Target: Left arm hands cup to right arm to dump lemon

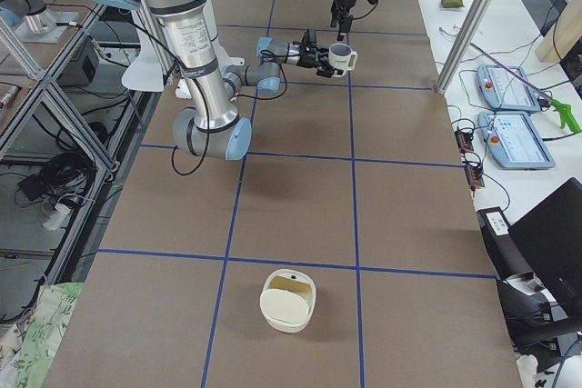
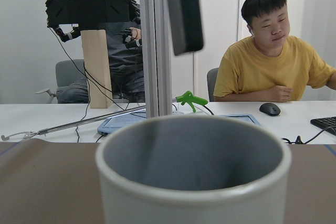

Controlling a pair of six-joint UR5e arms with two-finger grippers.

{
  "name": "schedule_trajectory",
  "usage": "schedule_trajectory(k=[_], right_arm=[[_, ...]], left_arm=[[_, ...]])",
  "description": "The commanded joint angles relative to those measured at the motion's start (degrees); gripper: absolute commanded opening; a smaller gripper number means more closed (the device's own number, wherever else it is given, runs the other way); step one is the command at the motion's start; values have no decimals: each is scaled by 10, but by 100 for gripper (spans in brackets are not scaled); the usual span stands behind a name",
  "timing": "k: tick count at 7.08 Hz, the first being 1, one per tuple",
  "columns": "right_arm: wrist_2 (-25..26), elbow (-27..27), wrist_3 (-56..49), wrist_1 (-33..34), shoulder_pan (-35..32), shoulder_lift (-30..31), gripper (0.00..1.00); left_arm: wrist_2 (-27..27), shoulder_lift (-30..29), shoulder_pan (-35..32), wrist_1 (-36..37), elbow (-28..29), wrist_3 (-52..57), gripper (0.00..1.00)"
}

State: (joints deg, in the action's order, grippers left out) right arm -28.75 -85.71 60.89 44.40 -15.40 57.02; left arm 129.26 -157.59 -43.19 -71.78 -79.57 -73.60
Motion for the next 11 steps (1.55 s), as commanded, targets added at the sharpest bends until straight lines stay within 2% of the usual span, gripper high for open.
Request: schedule_trajectory(k=[1, 2, 4, 5, 8, 11], right_arm=[[14, 0, 8, -15, 7, 1, 18], [13, -1, 7, -16, 7, 3, 27], [13, -2, 7, -16, 7, 3, 30], [13, -2, 6, -16, 7, 5, 30], [12, -2, -1, -15, 6, 7, 30], [11, -2, 0, -15, 6, 7, 30]], left_arm=[[0, 0, 1, -58, 33, -60, 98], [-1, 1, 1, -89, 45, -92, 96], [-1, 1, 2, -83, 39, -94, 93], [-1, 2, 3, -83, 35, -94, 92], [-4, 14, 6, -84, 30, -94, 77], [-4, 13, 7, -84, 30, -94, 72]])
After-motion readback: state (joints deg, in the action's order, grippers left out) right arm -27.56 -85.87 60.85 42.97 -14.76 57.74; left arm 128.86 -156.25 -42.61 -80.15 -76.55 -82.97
